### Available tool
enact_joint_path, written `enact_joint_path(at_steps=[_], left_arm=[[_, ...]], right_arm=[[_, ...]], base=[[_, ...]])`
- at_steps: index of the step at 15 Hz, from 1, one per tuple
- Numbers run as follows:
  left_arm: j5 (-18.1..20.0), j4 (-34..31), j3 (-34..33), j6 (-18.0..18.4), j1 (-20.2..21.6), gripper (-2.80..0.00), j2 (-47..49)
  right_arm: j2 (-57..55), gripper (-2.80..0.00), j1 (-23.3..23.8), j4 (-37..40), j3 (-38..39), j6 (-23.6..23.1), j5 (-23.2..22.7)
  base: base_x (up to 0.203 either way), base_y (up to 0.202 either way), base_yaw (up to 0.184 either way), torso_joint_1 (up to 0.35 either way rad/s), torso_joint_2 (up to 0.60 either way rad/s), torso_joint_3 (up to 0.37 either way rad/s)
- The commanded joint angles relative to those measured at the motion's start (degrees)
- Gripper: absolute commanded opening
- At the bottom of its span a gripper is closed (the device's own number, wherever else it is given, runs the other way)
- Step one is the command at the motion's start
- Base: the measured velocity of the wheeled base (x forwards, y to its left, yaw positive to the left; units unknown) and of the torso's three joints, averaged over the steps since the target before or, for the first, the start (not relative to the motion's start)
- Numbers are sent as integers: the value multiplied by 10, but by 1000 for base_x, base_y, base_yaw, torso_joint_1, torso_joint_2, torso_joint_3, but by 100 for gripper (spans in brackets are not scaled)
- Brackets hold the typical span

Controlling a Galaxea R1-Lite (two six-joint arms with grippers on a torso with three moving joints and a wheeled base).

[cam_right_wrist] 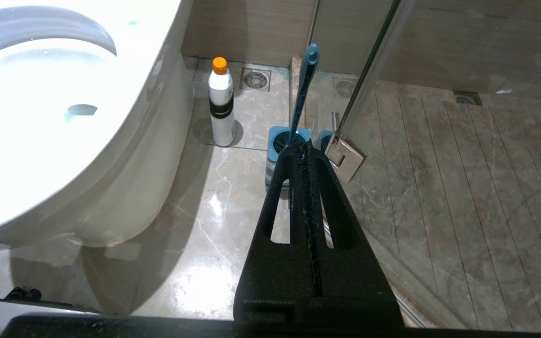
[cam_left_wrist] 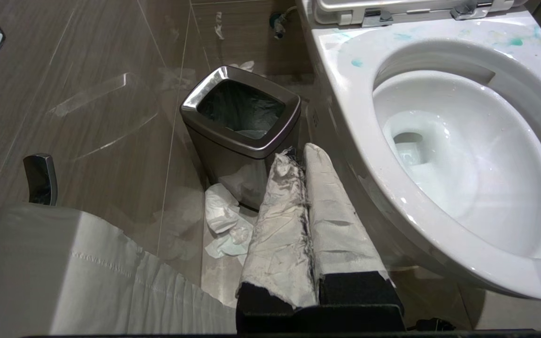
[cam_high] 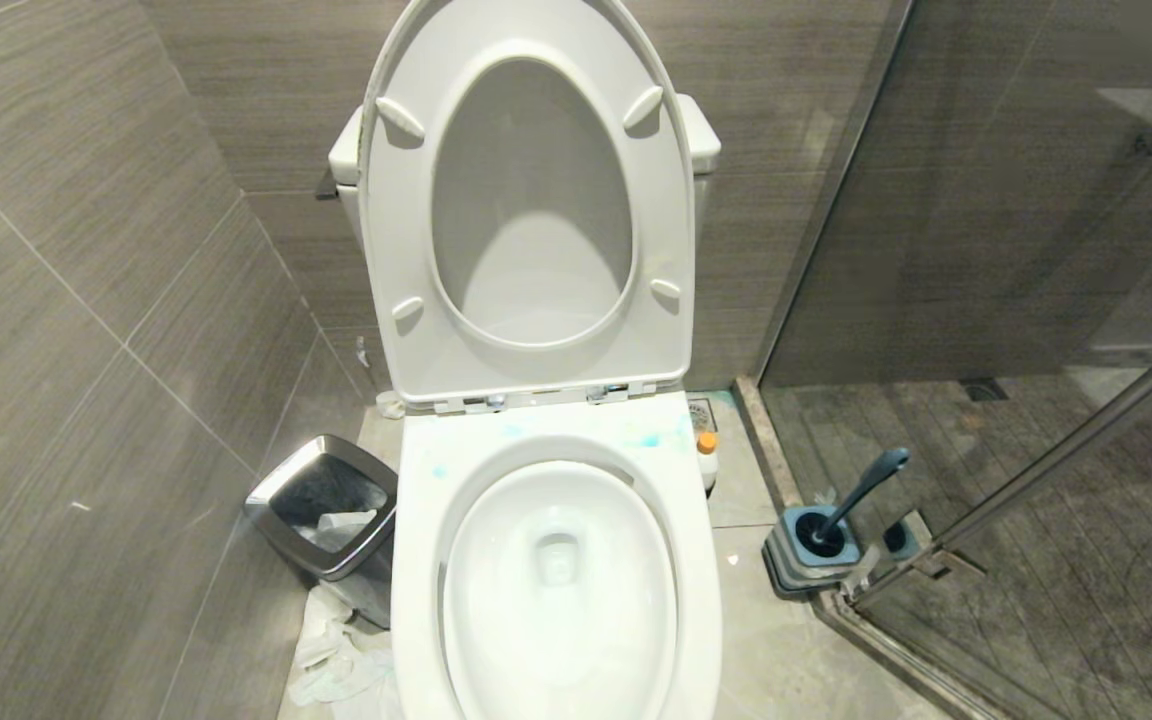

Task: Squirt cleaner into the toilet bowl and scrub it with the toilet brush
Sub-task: Pour in the cleaning agent

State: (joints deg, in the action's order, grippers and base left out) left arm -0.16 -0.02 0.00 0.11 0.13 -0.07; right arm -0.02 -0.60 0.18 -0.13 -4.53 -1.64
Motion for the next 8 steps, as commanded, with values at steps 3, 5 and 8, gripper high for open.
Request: enact_joint_path(at_steps=[3, 5, 8], left_arm=[[0, 0, 0, 0, 0, -280, 1], [0, -1, 0, 0, 0, -280, 1], [0, -1, 0, 0, 0, -280, 1]], right_arm=[[-1, -280, 0, 0, 0, 0, 0], [-1, -280, 0, 0, 0, 0, 0], [-1, -280, 0, 0, 0, 0, 0]], base=[[0, 0, 0, 0, 0, 0], [0, 0, 0, 0, 0, 0], [0, 0, 0, 0, 0, 0]])
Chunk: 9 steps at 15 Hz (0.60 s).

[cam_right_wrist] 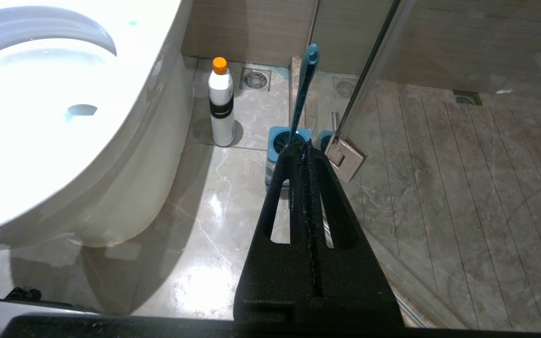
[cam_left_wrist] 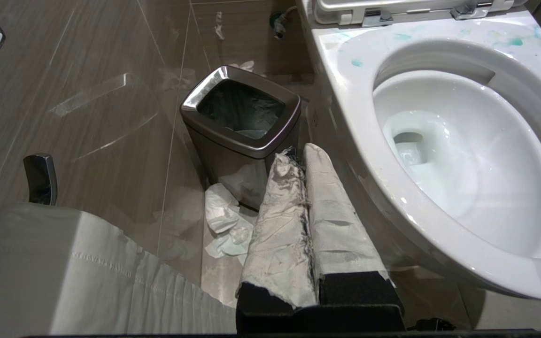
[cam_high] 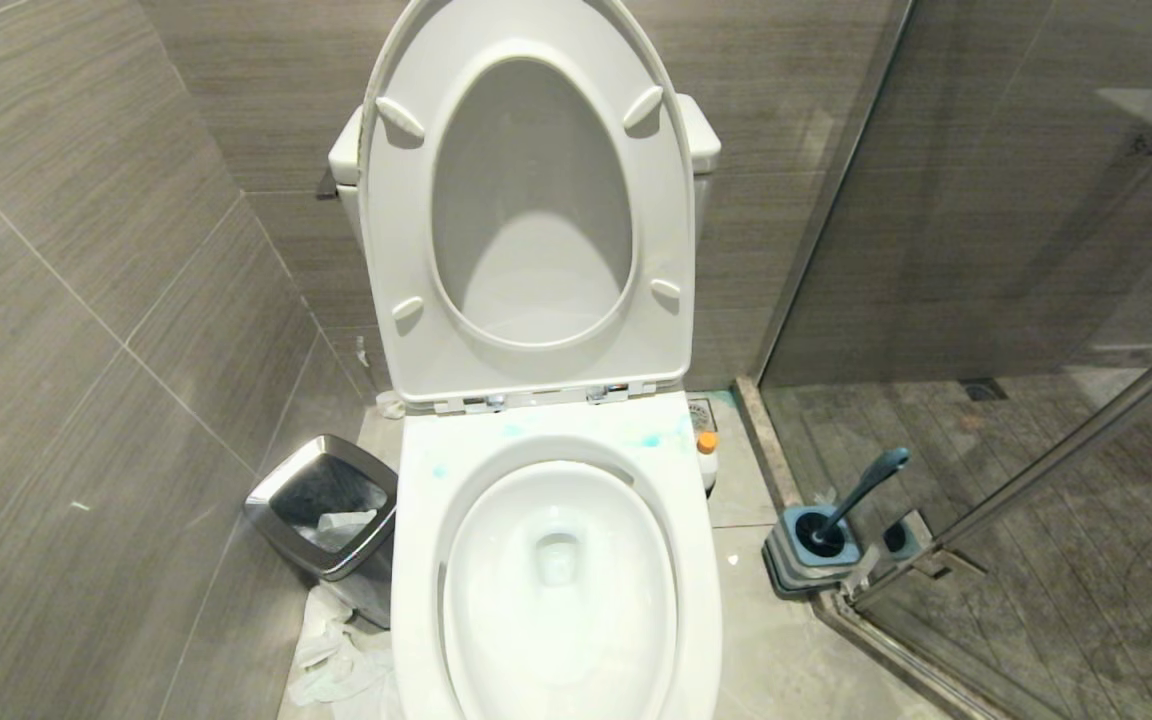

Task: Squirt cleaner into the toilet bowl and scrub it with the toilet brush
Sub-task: Pour in the cleaning agent

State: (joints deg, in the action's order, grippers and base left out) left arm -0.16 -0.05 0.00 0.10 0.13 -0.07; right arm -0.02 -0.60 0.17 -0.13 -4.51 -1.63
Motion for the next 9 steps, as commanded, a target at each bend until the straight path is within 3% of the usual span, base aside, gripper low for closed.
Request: enact_joint_path(at_steps=[1, 9], left_arm=[[0, 0, 0, 0, 0, -280, 1], [0, 0, 0, 0, 0, -280, 1]], right_arm=[[-1, -280, 0, 0, 0, -1, 0], [-1, -280, 0, 0, 0, -1, 0]], base=[[0, 0, 0, 0, 0, 0], [0, 0, 0, 0, 0, 0]])
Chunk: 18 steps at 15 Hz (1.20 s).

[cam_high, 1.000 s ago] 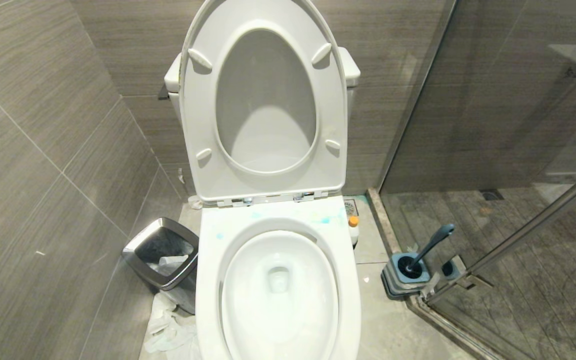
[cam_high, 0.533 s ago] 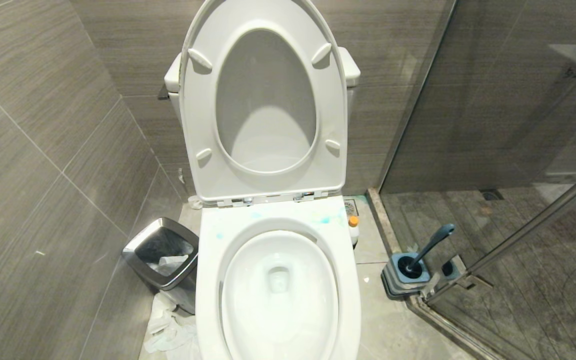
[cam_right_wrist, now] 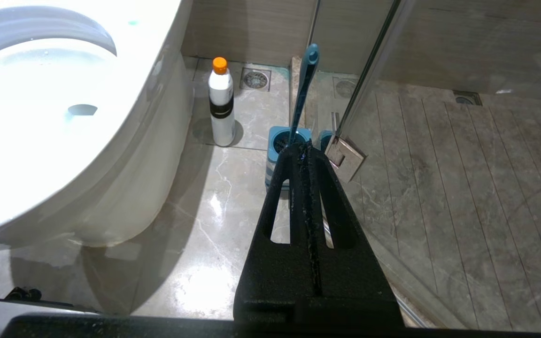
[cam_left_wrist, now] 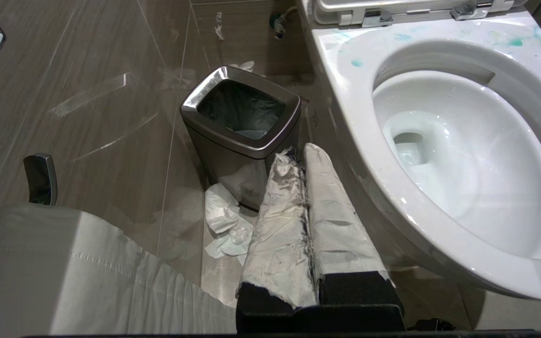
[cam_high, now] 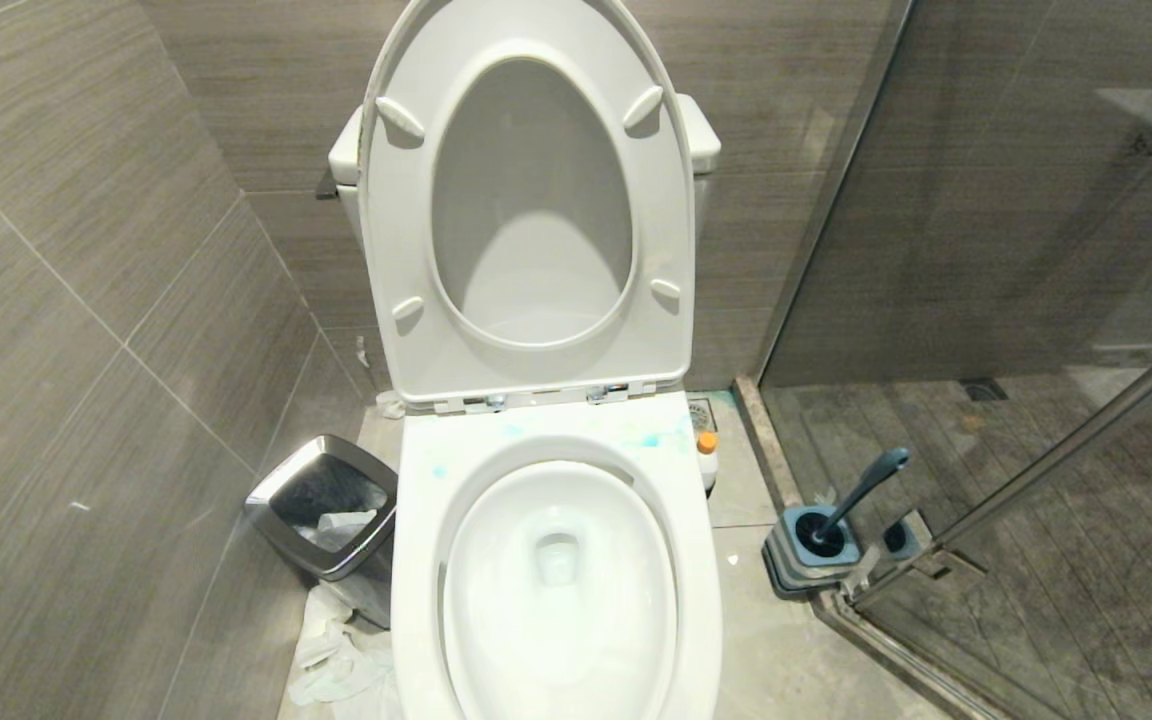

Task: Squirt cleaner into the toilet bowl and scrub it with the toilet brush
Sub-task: Pour in the cleaning agent

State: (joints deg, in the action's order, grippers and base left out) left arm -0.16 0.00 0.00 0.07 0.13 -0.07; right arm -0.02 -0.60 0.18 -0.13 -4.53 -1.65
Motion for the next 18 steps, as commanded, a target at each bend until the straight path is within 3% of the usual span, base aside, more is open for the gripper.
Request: enact_joint_path(at_steps=[1, 18], left_arm=[[0, 0, 0, 0, 0, -280, 1], [0, 0, 0, 0, 0, -280, 1]], right_arm=[[-1, -280, 0, 0, 0, 0, 0], [-1, -280, 0, 0, 0, 0, 0]], base=[[0, 0, 0, 0, 0, 0], [0, 0, 0, 0, 0, 0]])
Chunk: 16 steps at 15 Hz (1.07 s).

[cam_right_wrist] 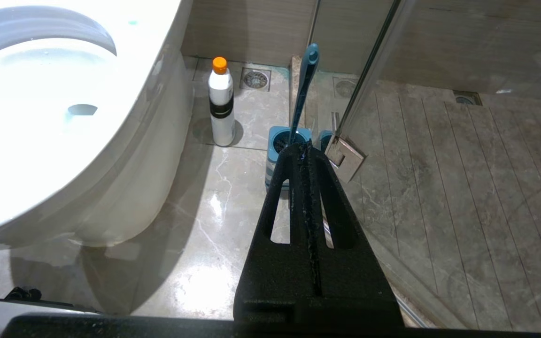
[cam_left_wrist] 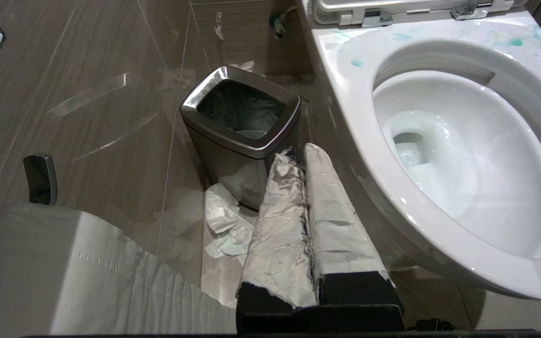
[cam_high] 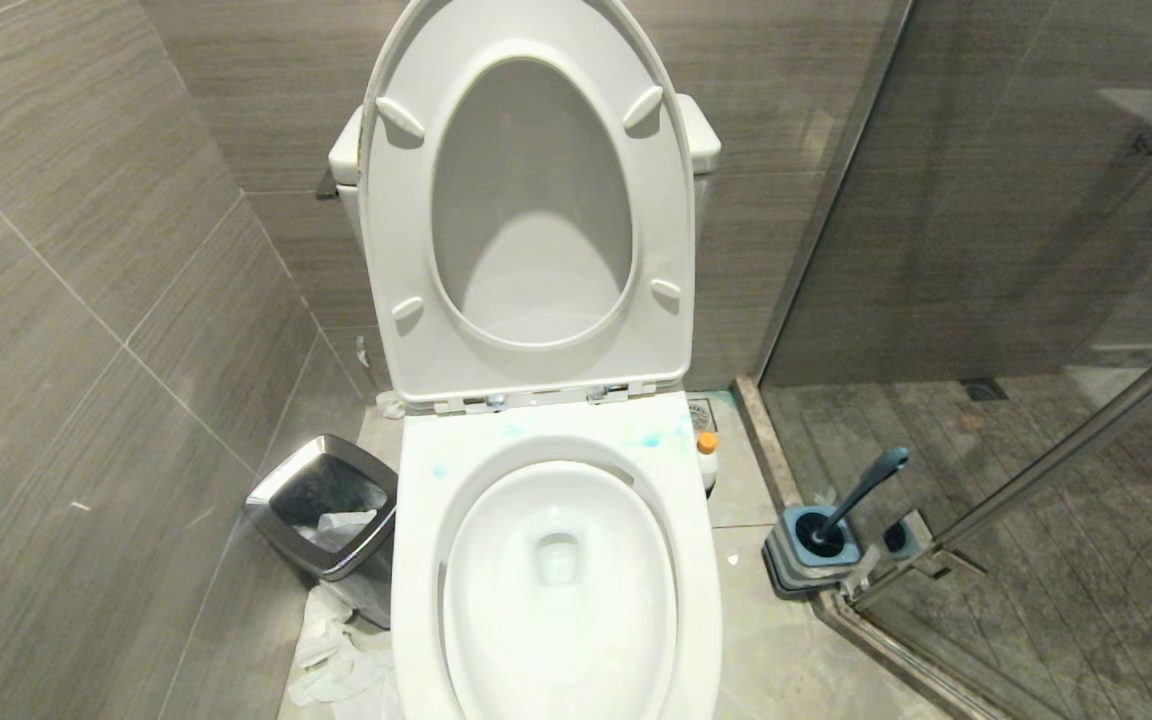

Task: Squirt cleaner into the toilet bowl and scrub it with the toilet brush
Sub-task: Pour in the cleaning agent

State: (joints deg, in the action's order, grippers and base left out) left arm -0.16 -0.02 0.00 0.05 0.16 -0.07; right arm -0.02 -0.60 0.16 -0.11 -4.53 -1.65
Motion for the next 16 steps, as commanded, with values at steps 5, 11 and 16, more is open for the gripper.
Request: enact_joint_path(at_steps=[5, 11, 16], left_arm=[[0, 0, 0, 0, 0, -280, 1], [0, 0, 0, 0, 0, -280, 1], [0, -1, 0, 0, 0, -280, 1]], right_arm=[[-1, -280, 0, 0, -1, 0, 0], [-1, -280, 0, 0, -1, 0, 0], [-1, -280, 0, 0, 0, 0, 0]], base=[[0, 0, 0, 0, 0, 0], [0, 0, 0, 0, 0, 0], [0, 0, 0, 0, 0, 0]])
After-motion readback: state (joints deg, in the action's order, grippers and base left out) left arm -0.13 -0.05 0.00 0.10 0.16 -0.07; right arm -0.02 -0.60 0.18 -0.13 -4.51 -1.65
